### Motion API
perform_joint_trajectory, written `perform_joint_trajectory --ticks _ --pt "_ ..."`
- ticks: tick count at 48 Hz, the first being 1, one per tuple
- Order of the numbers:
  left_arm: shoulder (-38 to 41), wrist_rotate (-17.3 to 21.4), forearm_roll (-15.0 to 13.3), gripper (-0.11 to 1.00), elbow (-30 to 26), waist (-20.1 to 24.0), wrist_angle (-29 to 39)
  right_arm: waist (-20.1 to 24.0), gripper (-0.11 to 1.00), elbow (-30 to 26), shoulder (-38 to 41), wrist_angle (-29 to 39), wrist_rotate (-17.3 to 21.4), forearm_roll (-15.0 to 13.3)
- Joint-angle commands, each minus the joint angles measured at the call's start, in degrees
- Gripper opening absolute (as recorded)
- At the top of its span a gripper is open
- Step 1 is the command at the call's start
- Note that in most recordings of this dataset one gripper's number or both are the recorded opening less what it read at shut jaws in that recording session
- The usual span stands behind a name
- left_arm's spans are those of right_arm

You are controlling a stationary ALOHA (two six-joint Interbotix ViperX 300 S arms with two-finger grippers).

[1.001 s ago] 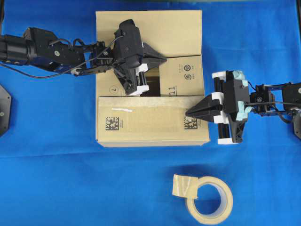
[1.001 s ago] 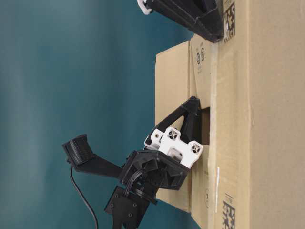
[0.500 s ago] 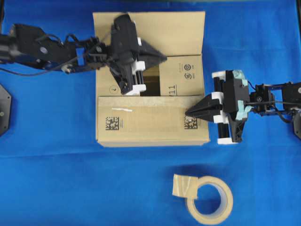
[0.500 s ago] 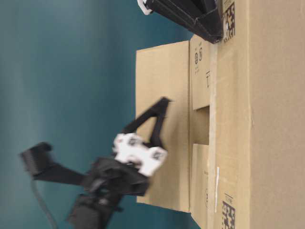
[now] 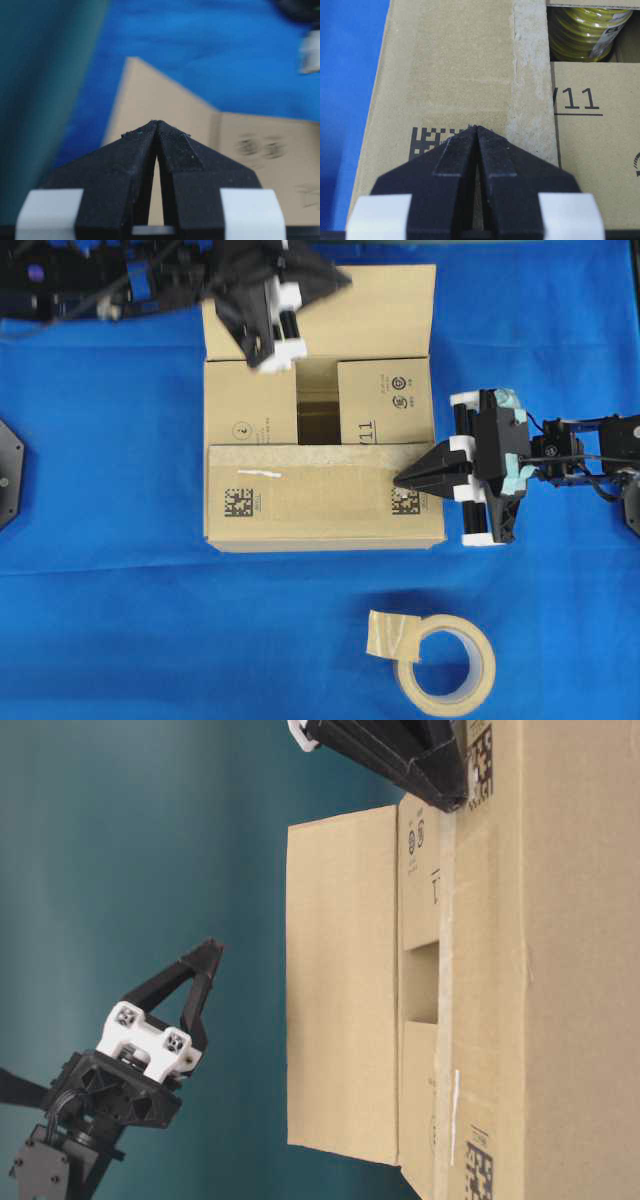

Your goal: Close the cardboard box.

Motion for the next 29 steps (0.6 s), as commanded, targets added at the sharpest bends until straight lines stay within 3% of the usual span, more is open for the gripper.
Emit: perform_joint_trajectory --ticks 1,17,29 --pt "0.2 0.7 0.1 0.0 -3.8 2.5 3.5 -0.1 0.0 -0.9 -0.2 -0.6 -0.1 0.2" --pt "5.4 1.5 0.1 0.0 -8.7 10.7 12.7 -0.1 0.0 -0.9 -0.2 -1.6 -0.1 0.1" --pt "9.8 1.3 0.2 0.0 -8.3 11.5 15.4 -0.2 0.0 -0.9 -0.2 -1.8 -0.2 0.2"
